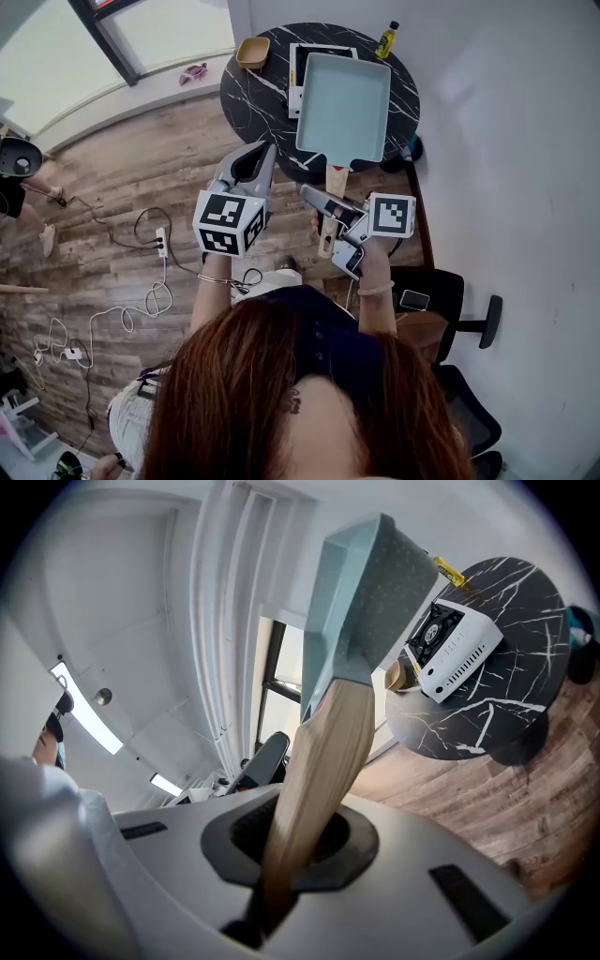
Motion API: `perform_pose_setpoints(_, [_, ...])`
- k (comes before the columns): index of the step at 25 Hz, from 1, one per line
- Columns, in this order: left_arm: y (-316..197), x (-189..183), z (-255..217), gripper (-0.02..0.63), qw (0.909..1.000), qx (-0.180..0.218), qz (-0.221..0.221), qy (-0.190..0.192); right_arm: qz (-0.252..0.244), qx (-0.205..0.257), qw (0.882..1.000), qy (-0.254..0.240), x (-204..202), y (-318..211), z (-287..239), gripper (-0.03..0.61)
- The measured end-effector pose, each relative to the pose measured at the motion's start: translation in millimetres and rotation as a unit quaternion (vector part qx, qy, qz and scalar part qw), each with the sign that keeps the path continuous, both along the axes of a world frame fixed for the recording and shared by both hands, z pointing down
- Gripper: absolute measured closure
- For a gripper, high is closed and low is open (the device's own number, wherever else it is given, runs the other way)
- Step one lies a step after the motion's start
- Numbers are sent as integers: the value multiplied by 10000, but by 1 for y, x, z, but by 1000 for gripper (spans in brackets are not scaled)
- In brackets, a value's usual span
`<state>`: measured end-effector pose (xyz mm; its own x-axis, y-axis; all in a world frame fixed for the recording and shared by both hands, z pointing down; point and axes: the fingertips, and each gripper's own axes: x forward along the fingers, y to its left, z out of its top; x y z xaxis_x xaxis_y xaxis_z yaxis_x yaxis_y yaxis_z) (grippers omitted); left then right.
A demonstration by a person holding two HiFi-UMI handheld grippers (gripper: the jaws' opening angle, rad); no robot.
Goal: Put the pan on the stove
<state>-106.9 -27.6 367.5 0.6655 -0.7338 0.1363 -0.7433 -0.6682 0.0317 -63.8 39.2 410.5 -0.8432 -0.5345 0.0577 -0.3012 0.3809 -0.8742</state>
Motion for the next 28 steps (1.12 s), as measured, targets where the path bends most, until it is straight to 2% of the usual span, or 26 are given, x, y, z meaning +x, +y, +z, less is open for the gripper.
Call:
perform_pose_setpoints(10, [-30,-10,-4,603,9999,-1,103,113,140,-61,9999,24,-8,-30,-2,551])
perform_pose_setpoints(28, [-44,-2,-9,603,9994,57,319,153,344,-71,9994,44,-5,-45,-5,551])
